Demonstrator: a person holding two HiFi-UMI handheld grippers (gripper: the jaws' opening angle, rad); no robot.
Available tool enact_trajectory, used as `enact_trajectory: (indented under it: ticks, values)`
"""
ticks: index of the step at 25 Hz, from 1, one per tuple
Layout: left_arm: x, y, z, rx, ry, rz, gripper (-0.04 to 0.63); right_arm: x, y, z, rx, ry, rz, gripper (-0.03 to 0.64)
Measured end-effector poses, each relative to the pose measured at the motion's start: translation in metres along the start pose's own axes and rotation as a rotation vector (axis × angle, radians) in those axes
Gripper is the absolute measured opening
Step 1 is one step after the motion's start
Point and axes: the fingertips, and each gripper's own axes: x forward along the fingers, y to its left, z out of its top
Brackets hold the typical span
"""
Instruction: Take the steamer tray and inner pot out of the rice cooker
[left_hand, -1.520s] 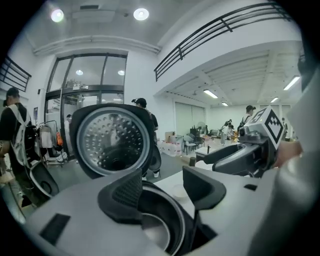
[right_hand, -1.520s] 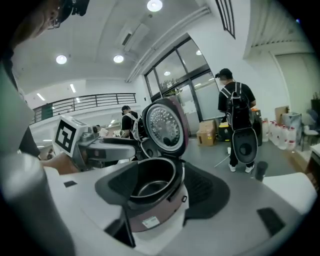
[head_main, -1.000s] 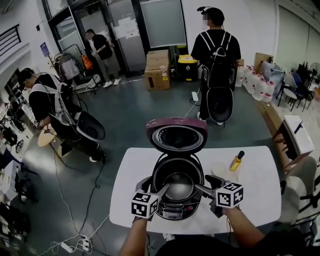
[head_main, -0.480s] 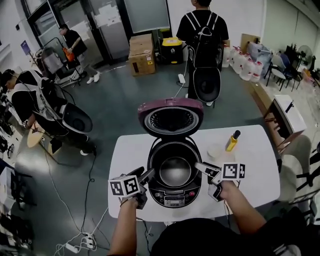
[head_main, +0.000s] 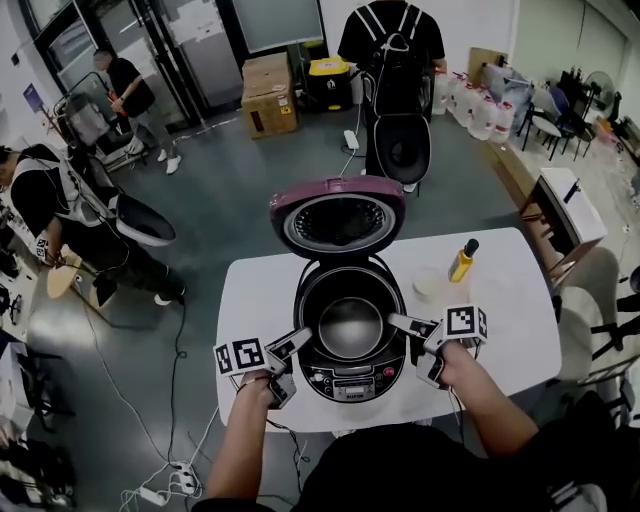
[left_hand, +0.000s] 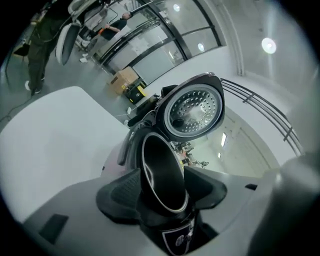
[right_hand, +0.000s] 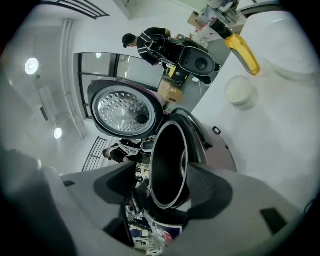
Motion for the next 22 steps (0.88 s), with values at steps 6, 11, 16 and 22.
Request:
enact_trajectory:
  ticks: [6,11,16,22]
  values:
    - [0.016,-0.001,-0.001,-0.016,0.035,-0.012,0.232,0.005,-0.006,-0.005,-0.020,0.019,-0.021,0.296]
    - [0.016,0.007,0.003,0.016,0.035,0.027,0.187,0.014,-0.007,-0.008,-0.078,0.062,-0.049,0.294]
    - [0.024,0.011,0.005,0.080,0.047,0.085,0.098,0.008,-0.024,0.000,-0.164,0.113,-0.131,0.128]
    - [0.020,0.018,0.006,0.109,0.063,0.131,0.048,0.010,-0.030,0.004,-0.247,0.127,-0.170,0.040]
